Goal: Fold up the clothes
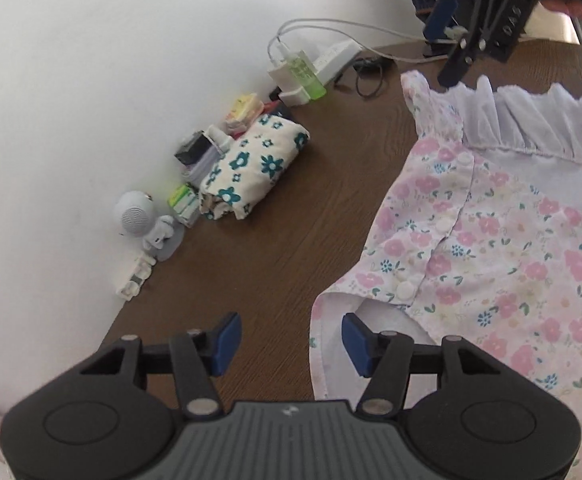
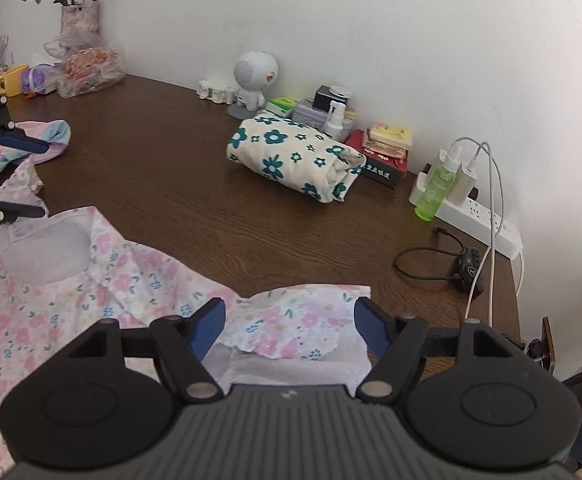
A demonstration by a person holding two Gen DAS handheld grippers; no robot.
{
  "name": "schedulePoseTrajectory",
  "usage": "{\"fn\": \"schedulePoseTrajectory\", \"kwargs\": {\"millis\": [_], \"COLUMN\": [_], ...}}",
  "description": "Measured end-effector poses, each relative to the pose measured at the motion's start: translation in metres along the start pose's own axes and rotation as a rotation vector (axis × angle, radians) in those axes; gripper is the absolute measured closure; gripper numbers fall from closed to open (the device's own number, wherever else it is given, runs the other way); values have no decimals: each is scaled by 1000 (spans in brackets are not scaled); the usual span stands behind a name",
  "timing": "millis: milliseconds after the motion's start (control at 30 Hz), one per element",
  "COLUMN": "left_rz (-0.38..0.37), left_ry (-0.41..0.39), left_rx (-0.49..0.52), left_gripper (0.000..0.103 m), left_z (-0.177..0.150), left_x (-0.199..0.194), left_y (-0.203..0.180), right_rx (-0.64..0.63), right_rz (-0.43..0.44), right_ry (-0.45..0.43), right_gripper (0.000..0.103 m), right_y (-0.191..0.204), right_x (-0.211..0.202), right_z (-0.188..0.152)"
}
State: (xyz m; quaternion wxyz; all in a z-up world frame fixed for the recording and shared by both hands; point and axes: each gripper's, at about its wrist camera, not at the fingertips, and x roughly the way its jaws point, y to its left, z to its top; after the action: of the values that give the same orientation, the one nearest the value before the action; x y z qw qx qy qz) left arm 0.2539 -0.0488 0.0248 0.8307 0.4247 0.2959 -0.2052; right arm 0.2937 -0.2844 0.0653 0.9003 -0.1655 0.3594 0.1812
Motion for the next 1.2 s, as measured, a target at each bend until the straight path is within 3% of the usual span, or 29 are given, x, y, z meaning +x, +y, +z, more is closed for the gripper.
{"fn": "schedulePoseTrajectory", "kwargs": {"millis": [67,300,433,500,567,633,733,833,1100,1200], "left_rz": [-46,-174,-235,-257,-270,-273,-239,-146,3,59], "left_ry": [27,3,-28,-41,-55,-88,-172,-178,-102,-73], "left_rx": [44,89,120,137,160,173,174,161,144,137], "left_gripper": [55,55,59,65,86,96,101,103,103,95], "left_z": [-3,-7,-5,-4,-3,-3,-5,-8,-17,-21], "left_x": [19,55,63,64,63,60,50,51,61,65], "left_y": [2,15,17,17,16,14,10,8,10,11], "right_rx": [47,274,309,304,311,329,372,424,523,561], "right_rz": [24,236,274,273,262,250,225,177,110,98], "right_ry": [27,81,108,118,126,130,131,134,132,107], "right_gripper": [30,28,29,35,45,67,88,98,98,94], "right_y": [-18,-70,-67,-62,-60,-60,-62,-66,-76,-80], "right_x": [15,52,71,78,81,84,86,89,104,100], "right_z": [2,1,4,5,5,4,2,-2,-17,-20]}}
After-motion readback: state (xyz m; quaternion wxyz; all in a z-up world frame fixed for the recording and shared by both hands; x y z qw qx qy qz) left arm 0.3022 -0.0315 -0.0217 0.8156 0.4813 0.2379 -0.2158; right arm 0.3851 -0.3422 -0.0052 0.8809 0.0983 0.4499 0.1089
